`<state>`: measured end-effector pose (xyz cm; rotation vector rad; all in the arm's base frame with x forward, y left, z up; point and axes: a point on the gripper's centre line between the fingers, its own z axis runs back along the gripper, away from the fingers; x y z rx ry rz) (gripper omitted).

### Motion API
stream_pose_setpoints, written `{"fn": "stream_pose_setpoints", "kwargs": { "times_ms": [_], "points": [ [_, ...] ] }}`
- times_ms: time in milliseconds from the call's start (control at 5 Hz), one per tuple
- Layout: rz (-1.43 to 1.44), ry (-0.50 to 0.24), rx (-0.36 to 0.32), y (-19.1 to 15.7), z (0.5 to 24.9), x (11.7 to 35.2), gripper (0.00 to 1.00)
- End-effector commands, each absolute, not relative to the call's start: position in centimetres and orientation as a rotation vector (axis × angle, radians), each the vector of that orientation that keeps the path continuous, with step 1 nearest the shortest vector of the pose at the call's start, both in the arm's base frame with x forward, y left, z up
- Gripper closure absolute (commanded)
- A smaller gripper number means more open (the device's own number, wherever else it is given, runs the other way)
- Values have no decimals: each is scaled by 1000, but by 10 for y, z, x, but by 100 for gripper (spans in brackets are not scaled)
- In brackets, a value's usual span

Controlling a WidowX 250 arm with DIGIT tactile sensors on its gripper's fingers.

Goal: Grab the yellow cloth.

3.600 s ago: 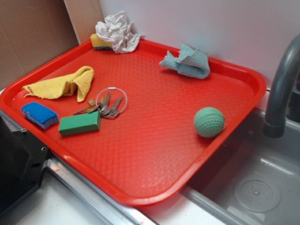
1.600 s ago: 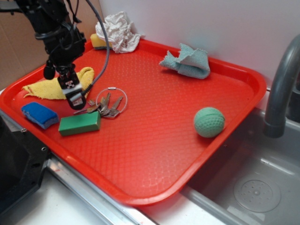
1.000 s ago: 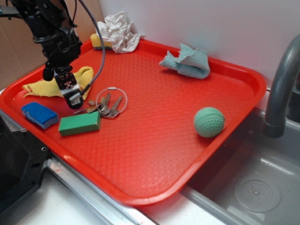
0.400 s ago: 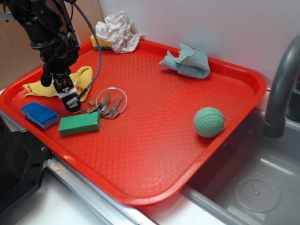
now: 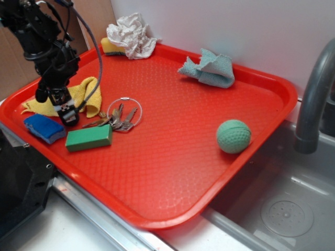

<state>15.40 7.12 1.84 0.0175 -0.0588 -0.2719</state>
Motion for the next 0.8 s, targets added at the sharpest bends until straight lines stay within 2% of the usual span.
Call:
{"fn": "stream_pose_setpoints", "kwargs": {
  "times_ms": [0, 200, 400, 600],
  "points": [
    [-198, -79, 115, 77, 40, 148, 100],
    [-141, -173, 185, 61, 90, 172, 100],
    [-141, -208, 186, 24, 141, 219, 100],
    [-148, -197, 155, 10, 192, 221, 100]
  ]
}}
